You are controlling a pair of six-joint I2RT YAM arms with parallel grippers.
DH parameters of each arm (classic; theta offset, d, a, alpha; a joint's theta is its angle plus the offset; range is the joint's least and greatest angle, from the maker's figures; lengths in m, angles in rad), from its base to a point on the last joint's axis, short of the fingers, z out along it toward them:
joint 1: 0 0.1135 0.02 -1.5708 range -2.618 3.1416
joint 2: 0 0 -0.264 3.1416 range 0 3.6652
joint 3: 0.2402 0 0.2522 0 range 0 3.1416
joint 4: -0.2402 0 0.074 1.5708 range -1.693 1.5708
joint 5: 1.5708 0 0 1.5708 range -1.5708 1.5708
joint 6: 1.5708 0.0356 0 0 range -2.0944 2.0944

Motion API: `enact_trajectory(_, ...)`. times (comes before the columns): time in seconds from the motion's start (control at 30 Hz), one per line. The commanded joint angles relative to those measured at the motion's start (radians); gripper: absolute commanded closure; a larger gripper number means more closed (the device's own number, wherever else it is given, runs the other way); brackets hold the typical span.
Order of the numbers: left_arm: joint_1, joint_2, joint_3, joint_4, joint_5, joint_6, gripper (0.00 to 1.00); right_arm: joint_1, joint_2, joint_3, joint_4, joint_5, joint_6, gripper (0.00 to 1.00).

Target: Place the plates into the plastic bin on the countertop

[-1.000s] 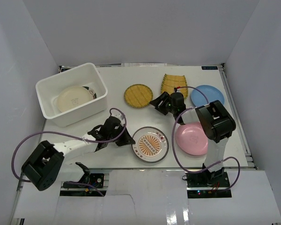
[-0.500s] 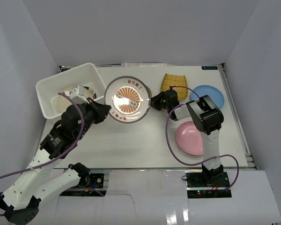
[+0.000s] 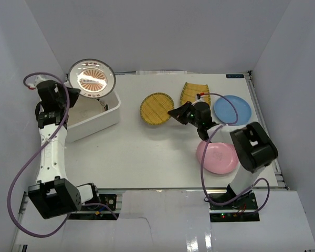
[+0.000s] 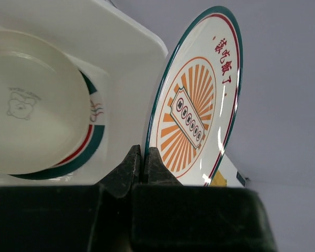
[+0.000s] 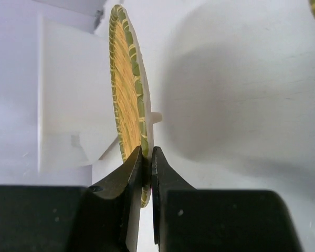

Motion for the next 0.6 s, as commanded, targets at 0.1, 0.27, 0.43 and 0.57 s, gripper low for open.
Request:
enact_trajectory(0.1,0.210,-0.010,-0.153,0.134,0.225,-0.081,1.00,-0.003,-0.326,-0.035,-0.044,0.001,-0.160,0.92)
enact_trajectory(0.27,0.244,0.034,-0.274,0.149,0.130,-0.061,1.00,0.060,-0.360,0.149,-0.196,-0.007,-0.276,0.92)
enact_trajectory(0.43,0.245,0.104,-0.303,0.169,0.176,-0.031,0.67,0.175,-0.251,0.393,-0.324,0.061,-0.348,0.92)
enact_trajectory(0.57,0.247,0.045,-0.314,0.200,0.219,-0.020,0.22,0.233,-0.126,0.566,-0.371,0.107,-0.358,0.92)
